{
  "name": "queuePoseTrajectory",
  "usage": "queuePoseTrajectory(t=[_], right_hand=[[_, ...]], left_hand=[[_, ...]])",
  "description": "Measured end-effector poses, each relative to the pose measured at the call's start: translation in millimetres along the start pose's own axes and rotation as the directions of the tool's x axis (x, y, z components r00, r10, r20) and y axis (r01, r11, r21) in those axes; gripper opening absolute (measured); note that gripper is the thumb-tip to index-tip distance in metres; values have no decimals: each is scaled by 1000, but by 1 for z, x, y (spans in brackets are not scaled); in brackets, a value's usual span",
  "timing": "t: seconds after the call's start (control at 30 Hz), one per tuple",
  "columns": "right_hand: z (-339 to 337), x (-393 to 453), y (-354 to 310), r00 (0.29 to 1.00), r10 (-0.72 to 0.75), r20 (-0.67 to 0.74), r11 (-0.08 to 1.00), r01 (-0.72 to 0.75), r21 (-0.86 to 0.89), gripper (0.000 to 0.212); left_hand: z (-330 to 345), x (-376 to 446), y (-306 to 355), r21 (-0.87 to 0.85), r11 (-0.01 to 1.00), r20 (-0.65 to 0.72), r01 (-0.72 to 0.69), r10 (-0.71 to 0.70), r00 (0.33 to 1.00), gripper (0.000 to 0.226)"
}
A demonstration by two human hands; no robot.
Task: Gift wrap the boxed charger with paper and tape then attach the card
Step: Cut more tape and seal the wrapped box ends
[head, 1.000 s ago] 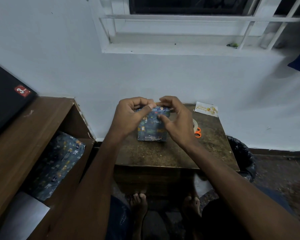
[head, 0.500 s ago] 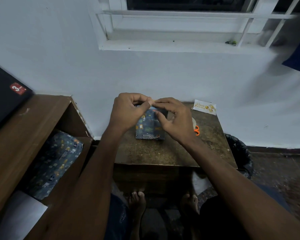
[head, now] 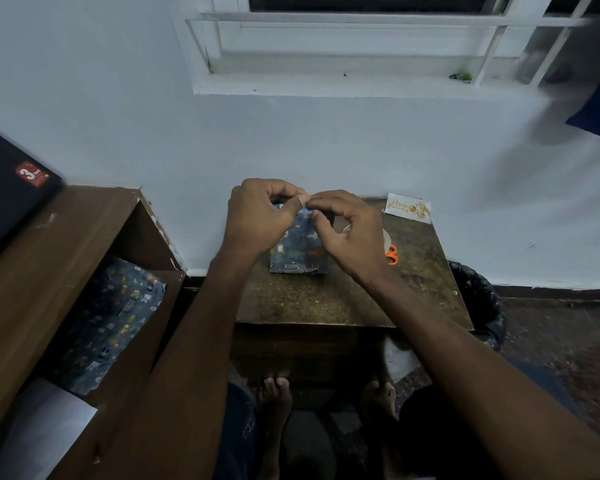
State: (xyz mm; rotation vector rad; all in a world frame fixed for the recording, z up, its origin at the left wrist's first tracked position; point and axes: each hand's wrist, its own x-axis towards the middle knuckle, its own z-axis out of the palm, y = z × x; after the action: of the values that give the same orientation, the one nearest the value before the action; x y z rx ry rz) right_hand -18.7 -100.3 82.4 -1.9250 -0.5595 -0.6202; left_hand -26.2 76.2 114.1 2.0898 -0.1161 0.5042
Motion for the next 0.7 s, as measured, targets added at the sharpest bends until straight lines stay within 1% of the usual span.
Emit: queuePoseTrajectory(t=[0.27,0.43,0.7], right_hand=[[4,0,-2,997,43,-66,997,-39,61,8],[7,0,-2,995,49,-88,999,-48,22,9],[8,-2,-3,997,42,-68,999,-44,-31,12]], left_hand=[[3,-1,1,-2,1000,-5,17,-17,1000,5],[4,-1,1,16,1000,-11,12,-11,1000,7],[4,-1,0,39,999,-20,-4,5,1000,9]])
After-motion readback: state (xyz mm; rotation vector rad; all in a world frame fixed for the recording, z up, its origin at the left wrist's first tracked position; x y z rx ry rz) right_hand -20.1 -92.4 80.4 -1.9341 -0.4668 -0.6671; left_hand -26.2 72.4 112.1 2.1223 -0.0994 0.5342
